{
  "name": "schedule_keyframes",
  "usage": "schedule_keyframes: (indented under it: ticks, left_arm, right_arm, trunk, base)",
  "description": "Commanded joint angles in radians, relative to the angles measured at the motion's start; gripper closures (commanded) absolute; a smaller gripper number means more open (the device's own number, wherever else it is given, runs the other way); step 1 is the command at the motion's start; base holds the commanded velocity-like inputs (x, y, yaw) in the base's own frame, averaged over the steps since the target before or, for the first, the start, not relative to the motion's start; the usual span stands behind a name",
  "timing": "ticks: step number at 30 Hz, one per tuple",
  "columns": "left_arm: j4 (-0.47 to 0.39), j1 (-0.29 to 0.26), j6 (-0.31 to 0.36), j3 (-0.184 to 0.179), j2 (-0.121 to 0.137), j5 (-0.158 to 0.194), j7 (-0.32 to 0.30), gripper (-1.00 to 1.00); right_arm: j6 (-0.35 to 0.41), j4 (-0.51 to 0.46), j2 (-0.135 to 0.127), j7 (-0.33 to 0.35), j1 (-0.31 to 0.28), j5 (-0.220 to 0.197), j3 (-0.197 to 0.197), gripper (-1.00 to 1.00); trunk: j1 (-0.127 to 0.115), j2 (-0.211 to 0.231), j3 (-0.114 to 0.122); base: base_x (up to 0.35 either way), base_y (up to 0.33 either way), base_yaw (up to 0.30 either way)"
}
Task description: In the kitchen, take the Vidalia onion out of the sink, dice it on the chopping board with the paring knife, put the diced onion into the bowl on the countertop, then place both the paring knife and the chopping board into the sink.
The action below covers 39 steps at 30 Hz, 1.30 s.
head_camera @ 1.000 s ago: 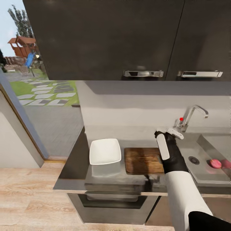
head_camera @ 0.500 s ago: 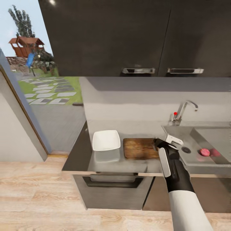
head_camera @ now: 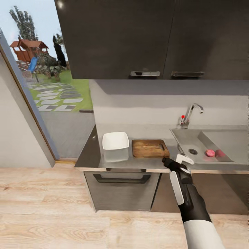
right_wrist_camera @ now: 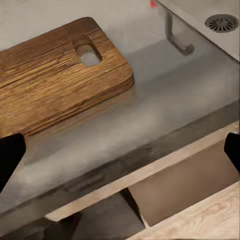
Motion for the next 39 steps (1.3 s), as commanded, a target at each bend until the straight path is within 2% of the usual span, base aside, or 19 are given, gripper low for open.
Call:
schedule_keyframes:
  ticks: [1,4,5,6,12,18,19,21,22,23,24,26,28,32,36,39]
  left_arm:
    - [-0.002,0.0,-0.001,-0.002,0.0,-0.004,0.002,-1.0]
    - [-0.002,0.0,-0.001,-0.002,0.0,-0.004,0.002,-1.0]
    - [-0.002,0.0,-0.001,-0.002,0.001,-0.003,0.002,-1.0]
    - [-0.002,0.0,-0.001,-0.002,0.0,-0.004,0.002,-1.0]
    - [-0.002,0.0,-0.001,-0.002,0.0,-0.004,0.002,-1.0]
    - [-0.005,0.0,-0.002,-0.002,0.001,-0.003,0.002,-1.0]
    - [-0.005,0.0,-0.002,-0.002,0.001,-0.002,0.002,-1.0]
    - [-0.007,0.0,-0.002,-0.002,0.0,-0.002,0.002,-1.0]
    - [-0.008,0.0,-0.002,-0.002,0.0,-0.002,0.002,-1.0]
    - [-0.008,0.0,-0.002,-0.002,0.0,-0.002,0.002,-1.0]
    - [-0.009,0.0,-0.002,-0.002,0.0,-0.002,0.002,-1.0]
    - [-0.01,-0.001,-0.002,-0.002,0.0,-0.003,0.002,-1.0]
    - [-0.021,-0.017,-0.002,-0.002,0.002,-0.004,0.006,-1.0]
    - [-0.04,-0.035,-0.001,-0.001,0.004,-0.004,0.009,-1.0]
    - [-0.069,-0.046,-0.001,0.0,0.006,-0.005,0.011,-1.0]
    - [-0.111,-0.053,0.0,0.0,0.011,-0.005,0.011,-1.0]
  right_arm:
    - [-0.025,-0.002,0.001,0.024,0.02,0.027,0.009,-1.0]
    - [-0.058,-0.001,0.002,0.046,0.045,0.079,0.014,-1.0]
    - [-0.098,-0.001,0.004,0.084,0.081,0.118,0.017,-1.0]
    - [-0.117,-0.001,0.004,0.107,0.103,0.127,0.017,-1.0]
    - [-0.177,0.0,0.005,0.149,0.172,0.137,0.018,-1.0]
    - [-0.294,0.023,0.005,0.208,0.302,0.139,0.018,-1.0]
    - [-0.343,0.059,0.004,0.233,0.329,0.14,0.017,-1.0]
    - [-0.404,0.127,0.003,0.261,0.346,0.141,0.017,-1.0]
    - [-0.451,0.187,0.002,0.277,0.353,0.142,0.016,-1.0]
    - [-0.526,0.289,0.0,0.294,0.359,0.143,0.015,-1.0]
    - [-0.552,0.323,-0.001,0.297,0.36,0.143,0.015,-1.0]
    - [-0.653,0.454,-0.006,0.307,0.363,0.152,0.015,-1.0]
    - [-0.783,0.66,-0.028,0.319,0.364,0.217,0.015,-1.0]
    - [-0.829,0.793,-0.047,0.343,0.365,0.251,0.015,-1.0]
    - [-0.898,0.934,-0.086,0.382,0.365,0.262,0.015,-1.0]
    - [-0.977,1.046,-0.116,0.413,0.365,0.265,0.016,-1.0]
  trunk:
    - [0.0,-0.002,-0.002]
    - [0.0,-0.002,-0.002]
    - [0.0,-0.002,-0.002]
    - [0.0,-0.002,-0.002]
    - [0.0,-0.002,-0.002]
    - [0.0,-0.002,-0.002]
    - [0.0,-0.002,-0.002]
    - [0.0,-0.002,-0.002]
    - [0.0,-0.002,-0.002]
    - [0.0,-0.002,-0.002]
    - [0.0,-0.002,-0.002]
    - [0.0,-0.002,-0.002]
    - [0.0,-0.002,-0.002]
    - [0.0,-0.002,-0.002]
    - [0.0,-0.002,-0.002]
    - [0.0,-0.002,-0.002]
  base:
    - [-0.338,0.0,0.0]
    - [-0.338,0.0,0.0]
    - [-0.338,0.0,0.0]
    - [-0.338,0.0,0.0]
    - [-0.338,0.0,0.0]
    - [-0.338,0.0,0.0]
    - [-0.338,0.0,0.0]
    - [-0.338,0.0,0.0]
    - [-0.339,0.0,0.0]
    - [-0.316,0.0,0.0]
    - [-0.275,0.0,0.0]
    - [-0.145,0.0,0.0]
    - [-0.033,0.0,0.0]
    - [-0.008,0.0,0.0]
    - [-0.002,0.0,0.0]
    - [0.0,0.0,0.0]
